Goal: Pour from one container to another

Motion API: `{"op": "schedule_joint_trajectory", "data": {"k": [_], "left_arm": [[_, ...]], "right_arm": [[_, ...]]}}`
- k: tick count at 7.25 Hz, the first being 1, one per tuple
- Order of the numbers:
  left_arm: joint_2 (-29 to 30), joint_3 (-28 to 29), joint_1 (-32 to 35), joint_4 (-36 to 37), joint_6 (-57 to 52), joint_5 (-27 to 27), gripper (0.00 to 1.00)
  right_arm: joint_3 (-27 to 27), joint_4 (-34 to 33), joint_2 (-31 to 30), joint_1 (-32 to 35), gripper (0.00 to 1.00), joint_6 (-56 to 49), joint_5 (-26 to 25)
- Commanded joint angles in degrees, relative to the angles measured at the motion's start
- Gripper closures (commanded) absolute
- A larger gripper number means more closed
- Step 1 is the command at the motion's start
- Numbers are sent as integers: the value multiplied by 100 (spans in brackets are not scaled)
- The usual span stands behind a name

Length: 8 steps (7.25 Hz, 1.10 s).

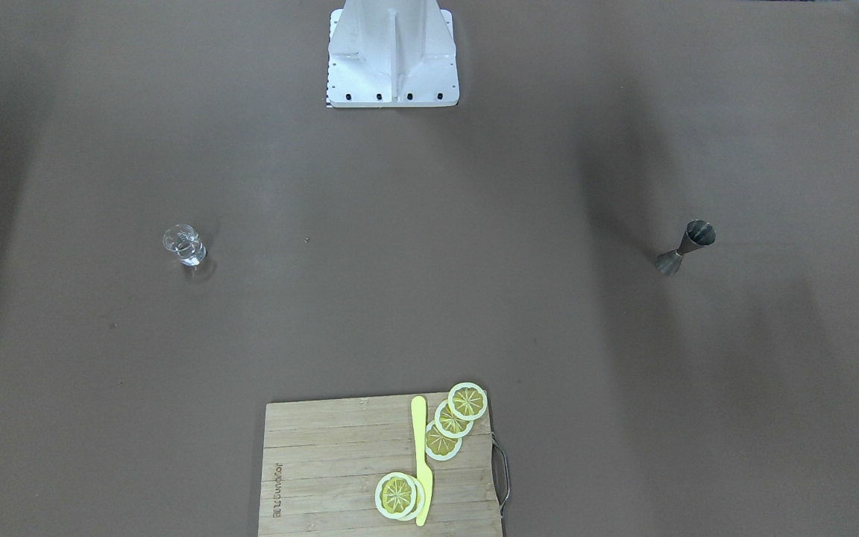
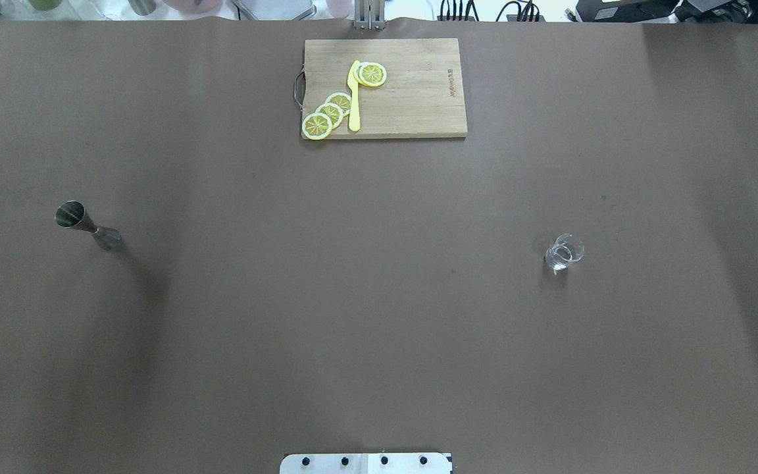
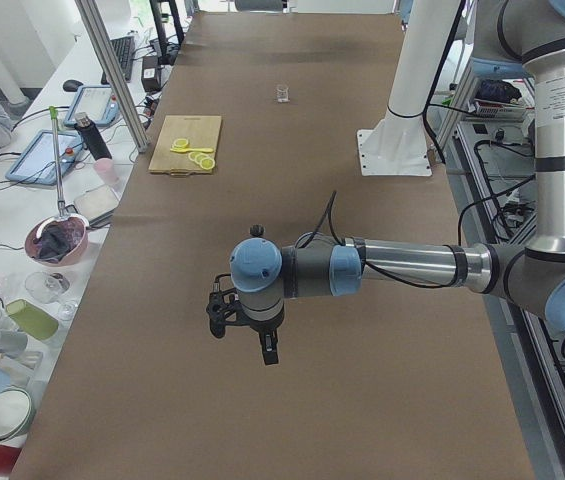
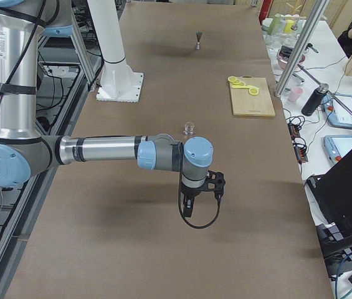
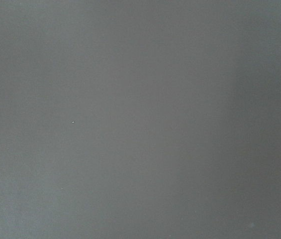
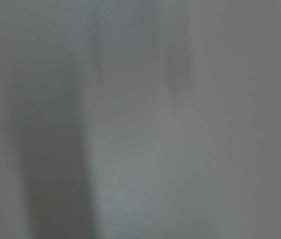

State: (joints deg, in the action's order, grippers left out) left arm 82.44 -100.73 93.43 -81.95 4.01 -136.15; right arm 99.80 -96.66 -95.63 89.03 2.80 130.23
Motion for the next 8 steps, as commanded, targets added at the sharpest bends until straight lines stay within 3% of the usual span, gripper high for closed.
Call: {"op": "schedule_joint_trajectory", "data": {"k": [1,8], "left_arm": [[0,27,8,-23,4,-17,2],[-35,141,44,4,21,27,2]], "right_arm": [[-13,16,-17,9,0,-7,37],[-57,16,-105,9,0,-16,38]]}}
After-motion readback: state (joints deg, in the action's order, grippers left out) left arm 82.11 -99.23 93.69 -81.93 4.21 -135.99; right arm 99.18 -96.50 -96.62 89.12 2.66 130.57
